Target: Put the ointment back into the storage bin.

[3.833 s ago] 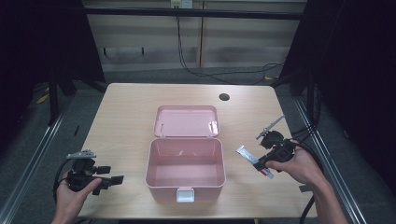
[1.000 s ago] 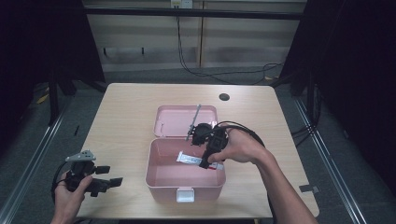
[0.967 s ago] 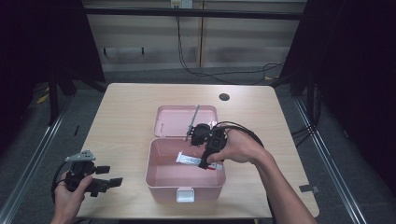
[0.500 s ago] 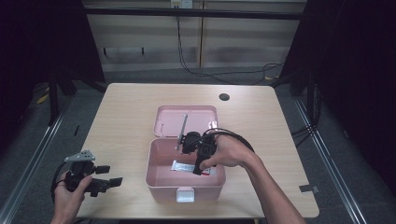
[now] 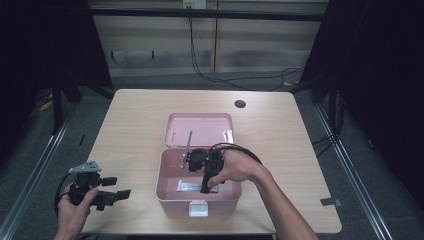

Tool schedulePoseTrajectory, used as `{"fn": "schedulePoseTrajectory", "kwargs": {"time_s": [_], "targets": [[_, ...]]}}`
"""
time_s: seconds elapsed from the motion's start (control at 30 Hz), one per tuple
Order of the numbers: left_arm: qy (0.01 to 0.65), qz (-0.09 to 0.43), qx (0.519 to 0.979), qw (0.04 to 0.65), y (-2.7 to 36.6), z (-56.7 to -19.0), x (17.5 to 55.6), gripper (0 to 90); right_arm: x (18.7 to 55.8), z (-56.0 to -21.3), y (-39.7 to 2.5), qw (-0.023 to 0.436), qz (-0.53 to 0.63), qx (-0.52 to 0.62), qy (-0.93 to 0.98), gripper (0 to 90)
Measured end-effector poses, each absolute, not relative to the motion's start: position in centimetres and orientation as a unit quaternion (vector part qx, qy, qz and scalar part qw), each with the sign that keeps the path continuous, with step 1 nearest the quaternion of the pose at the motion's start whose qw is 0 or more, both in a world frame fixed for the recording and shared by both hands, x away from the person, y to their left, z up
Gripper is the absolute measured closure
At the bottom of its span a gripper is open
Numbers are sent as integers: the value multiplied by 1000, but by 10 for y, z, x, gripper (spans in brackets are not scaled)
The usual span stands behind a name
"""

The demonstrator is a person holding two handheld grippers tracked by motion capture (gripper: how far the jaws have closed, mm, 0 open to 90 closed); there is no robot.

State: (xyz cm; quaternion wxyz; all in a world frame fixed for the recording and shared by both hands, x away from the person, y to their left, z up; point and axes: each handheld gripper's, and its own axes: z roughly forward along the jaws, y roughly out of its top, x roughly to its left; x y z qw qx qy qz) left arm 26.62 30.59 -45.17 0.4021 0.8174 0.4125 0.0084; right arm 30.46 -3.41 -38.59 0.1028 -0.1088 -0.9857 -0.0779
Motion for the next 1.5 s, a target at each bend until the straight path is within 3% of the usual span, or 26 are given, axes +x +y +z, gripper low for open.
{"fn": "schedulePoseTrajectory", "kwargs": {"time_s": [0.53,1.5], "targets": [[426,10,813,397,309,-452,267,181,306,-408,-19,140,-63,-72,-986,718],[440,6,811,387,310,-454,268,181,309,-443,-3,167,-49,-66,-983,716]]}}
